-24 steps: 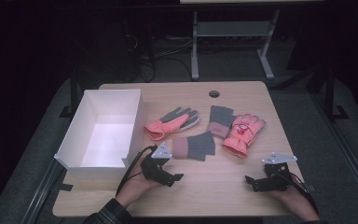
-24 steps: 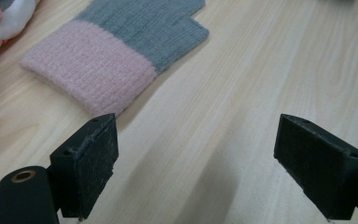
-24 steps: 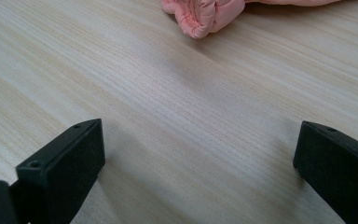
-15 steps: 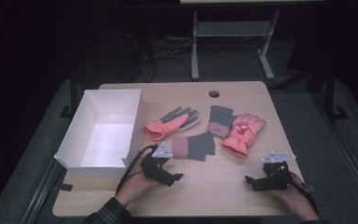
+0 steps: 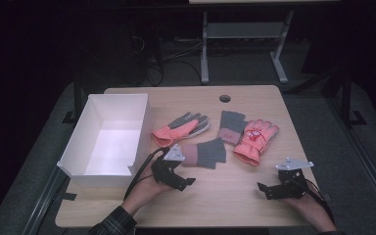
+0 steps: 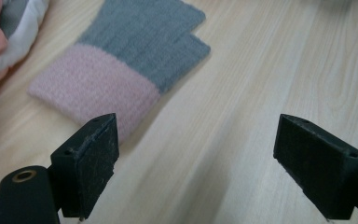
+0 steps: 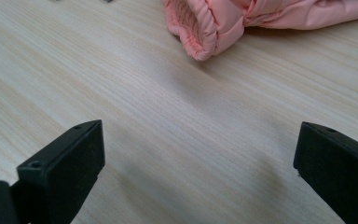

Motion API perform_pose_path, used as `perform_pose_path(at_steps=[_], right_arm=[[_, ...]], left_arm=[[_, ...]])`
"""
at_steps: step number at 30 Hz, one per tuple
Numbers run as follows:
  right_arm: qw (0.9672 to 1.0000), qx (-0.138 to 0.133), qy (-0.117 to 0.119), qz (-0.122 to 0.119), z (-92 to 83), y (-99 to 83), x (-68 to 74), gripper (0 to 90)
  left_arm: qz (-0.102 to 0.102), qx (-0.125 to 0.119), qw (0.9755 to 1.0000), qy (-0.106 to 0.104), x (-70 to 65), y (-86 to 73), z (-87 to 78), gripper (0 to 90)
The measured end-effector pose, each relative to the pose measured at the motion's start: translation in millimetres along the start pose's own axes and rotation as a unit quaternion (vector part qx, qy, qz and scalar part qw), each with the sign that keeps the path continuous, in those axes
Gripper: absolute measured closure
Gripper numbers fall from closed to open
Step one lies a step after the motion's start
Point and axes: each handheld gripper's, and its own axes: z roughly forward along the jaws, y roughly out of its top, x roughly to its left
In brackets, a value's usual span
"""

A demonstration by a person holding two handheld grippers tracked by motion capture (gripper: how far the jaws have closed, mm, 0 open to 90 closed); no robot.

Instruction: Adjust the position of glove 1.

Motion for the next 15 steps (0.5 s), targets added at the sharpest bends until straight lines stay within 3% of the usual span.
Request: perform_pose_path(at_steps=[5,11,15], right_arm=[[1.0,-0.003,0.0,-0.001,-1.0,1.2,1.0,1.6],[1.0,-0.004,0.003,-0.001,-1.1,2.3,2.2,1.6],[1.0,-0.002,0.002,0.003,-1.4,1.8,0.4,1.6]], left_arm=[[0.0,-0.007,1.0,0.0,1.7,5.6,1.9,16.8],[-0.008,-0.019,0.9997,-0.013,8.2,11.5,1.0,29.3],[-0.002,-0.017,0.9997,-0.015,12.5,16.5,2.1,43.8]])
